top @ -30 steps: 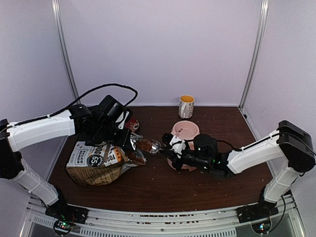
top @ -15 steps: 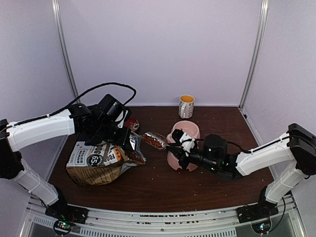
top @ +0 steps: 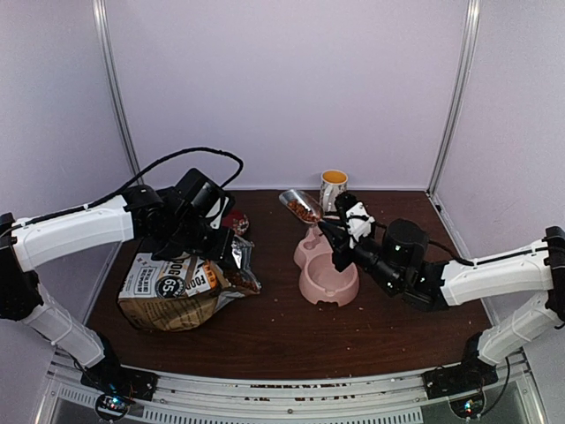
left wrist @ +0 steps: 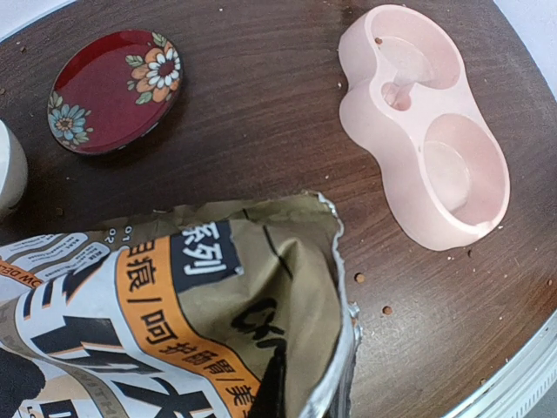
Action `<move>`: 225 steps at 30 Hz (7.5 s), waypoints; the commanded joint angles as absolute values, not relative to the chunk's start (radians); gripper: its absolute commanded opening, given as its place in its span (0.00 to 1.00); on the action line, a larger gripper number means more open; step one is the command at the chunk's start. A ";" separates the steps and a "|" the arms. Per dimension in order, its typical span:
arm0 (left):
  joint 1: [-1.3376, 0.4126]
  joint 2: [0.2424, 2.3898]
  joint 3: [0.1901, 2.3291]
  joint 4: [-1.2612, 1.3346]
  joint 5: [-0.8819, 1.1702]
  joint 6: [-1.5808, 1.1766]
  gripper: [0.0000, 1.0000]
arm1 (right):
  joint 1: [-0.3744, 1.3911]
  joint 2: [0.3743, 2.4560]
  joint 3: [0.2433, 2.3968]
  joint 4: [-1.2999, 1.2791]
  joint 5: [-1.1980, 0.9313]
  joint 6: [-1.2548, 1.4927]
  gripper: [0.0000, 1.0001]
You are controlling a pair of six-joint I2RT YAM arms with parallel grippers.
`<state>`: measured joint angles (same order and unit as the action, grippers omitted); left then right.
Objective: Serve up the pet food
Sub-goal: Place the pet food in the pet food bowl, then insert the spatula into the pet food bag.
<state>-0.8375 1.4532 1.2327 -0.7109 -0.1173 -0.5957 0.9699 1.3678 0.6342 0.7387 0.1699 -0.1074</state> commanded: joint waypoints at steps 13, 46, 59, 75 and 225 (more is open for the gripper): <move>-0.831 1.417 1.238 -0.548 -0.137 -0.584 0.00 | 0.902 1.346 0.788 0.562 0.344 0.015 0.00; -0.831 1.434 1.210 -0.507 -0.110 -0.528 0.00 | 0.778 1.127 0.588 0.430 0.097 -0.034 0.00; -0.831 1.431 1.203 -0.465 -0.101 -0.515 0.00 | 0.835 1.094 0.531 0.311 0.032 0.001 0.00; -0.831 1.476 1.245 -0.514 -0.146 -0.482 0.00 | 0.870 1.039 0.561 -0.058 0.058 0.164 0.00; -0.863 1.428 1.238 -0.480 0.054 -0.468 0.00 | 1.101 1.499 1.019 0.007 -0.091 -0.365 0.00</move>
<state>-0.8406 1.4876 1.2022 -0.6296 -0.0090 -0.4561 1.0992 1.4441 0.9447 -0.0643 -0.1040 -0.3580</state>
